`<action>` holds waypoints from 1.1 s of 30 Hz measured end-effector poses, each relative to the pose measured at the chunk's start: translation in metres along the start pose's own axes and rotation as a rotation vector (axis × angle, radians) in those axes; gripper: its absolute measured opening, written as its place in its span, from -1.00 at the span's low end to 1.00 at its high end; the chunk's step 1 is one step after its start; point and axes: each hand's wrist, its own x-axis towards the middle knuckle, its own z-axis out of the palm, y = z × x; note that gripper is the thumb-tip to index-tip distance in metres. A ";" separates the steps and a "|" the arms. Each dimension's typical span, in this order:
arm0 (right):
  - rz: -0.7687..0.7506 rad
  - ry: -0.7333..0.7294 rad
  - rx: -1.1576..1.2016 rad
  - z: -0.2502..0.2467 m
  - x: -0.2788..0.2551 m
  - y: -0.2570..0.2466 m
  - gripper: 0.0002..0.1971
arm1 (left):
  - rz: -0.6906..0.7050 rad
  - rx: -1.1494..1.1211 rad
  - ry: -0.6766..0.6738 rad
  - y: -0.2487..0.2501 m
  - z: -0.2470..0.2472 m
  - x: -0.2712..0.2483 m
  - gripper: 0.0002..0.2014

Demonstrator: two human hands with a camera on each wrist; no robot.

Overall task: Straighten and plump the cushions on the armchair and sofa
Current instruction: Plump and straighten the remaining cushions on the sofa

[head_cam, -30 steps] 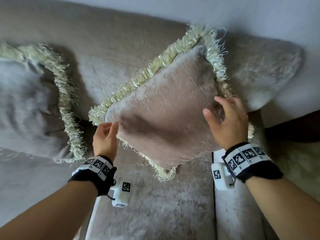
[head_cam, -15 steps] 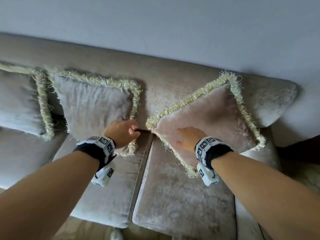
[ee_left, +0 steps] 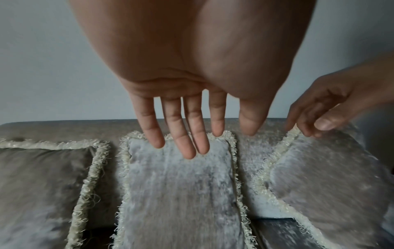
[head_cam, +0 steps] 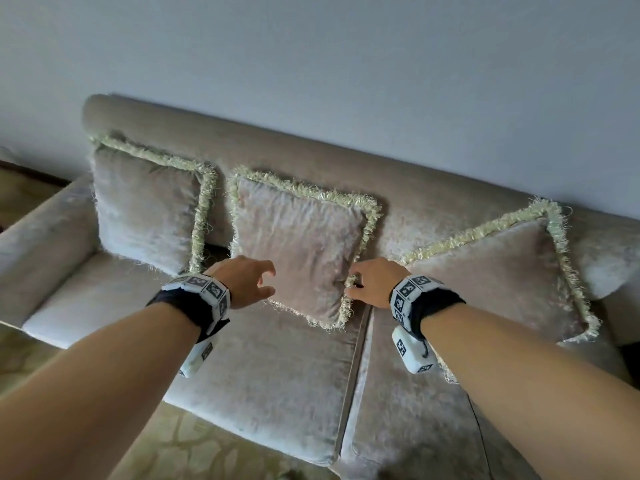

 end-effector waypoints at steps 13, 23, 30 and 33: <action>-0.050 -0.050 0.068 0.012 0.122 -0.029 -0.49 | 0.003 0.017 -0.101 -0.075 0.000 0.093 -0.59; 0.009 0.025 0.267 0.068 0.211 -0.010 -0.42 | 0.072 -0.081 -0.081 -0.113 0.038 0.206 -0.55; 0.188 0.372 0.516 0.139 0.263 -0.001 -0.25 | 0.057 -0.242 0.246 -0.170 0.097 0.266 -0.40; 0.264 0.578 0.644 0.155 0.279 -0.001 -0.18 | -0.008 -0.396 0.412 -0.187 0.120 0.291 -0.34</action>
